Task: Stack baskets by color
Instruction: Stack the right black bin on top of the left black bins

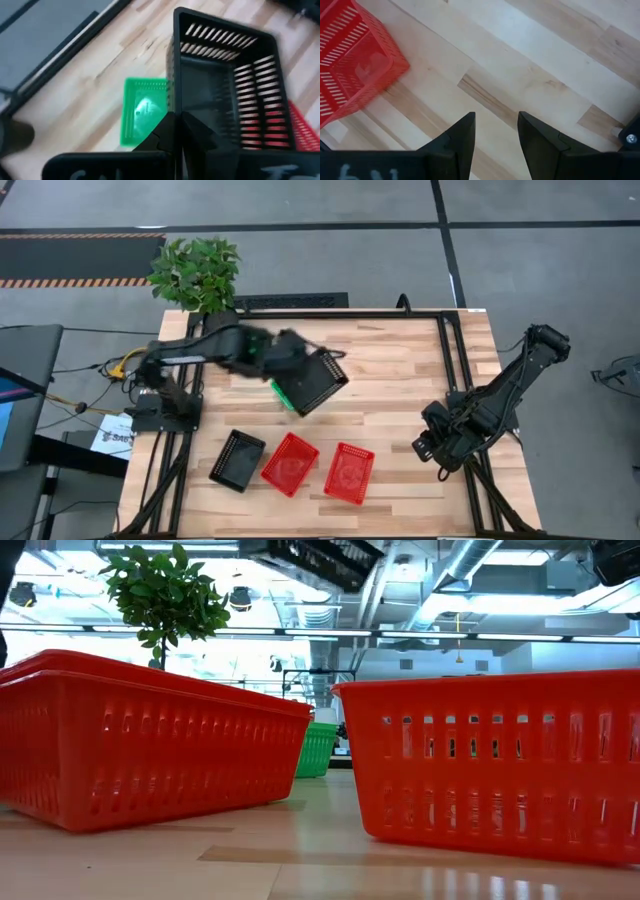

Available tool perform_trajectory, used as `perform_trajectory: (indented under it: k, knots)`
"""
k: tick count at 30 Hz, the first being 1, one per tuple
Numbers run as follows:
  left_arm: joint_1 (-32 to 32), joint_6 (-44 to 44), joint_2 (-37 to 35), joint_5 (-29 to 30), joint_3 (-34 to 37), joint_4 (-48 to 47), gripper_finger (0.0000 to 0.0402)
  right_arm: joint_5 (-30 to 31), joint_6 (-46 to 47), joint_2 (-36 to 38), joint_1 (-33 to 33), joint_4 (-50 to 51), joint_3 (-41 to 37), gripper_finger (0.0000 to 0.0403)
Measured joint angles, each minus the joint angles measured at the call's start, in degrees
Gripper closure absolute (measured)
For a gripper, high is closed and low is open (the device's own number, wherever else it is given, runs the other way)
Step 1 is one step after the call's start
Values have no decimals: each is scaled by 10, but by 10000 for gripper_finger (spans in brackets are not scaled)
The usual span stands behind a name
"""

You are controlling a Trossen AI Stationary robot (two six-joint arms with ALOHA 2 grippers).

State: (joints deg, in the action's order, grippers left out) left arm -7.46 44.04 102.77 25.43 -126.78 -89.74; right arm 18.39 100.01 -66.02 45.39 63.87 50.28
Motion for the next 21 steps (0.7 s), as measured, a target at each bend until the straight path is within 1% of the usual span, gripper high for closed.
perform_trajectory:
  k: [2, 5, 11, 15, 18, 21]
  knots:
    - [-30, 52, -28, 28, 36, -1, 401, 0, 0, 0, 0, 1, 0, 233]
    - [-72, 141, -68, 54, 95, -2, 401, 0, -1, 0, -2, 2, 0, 233]
    - [-150, 304, -148, 53, 239, -2, 401, -1, -1, 0, -2, 4, 0, 233]
    - [-194, 400, -190, 50, 321, -2, 401, -2, -1, 0, -2, 5, 0, 233]
    - [-223, 462, -213, 48, 372, -3, 401, -3, -1, 0, -2, 5, 0, 233]
    - [-248, 498, -233, 25, 409, -3, 401, -3, 0, 0, -2, 4, 0, 233]
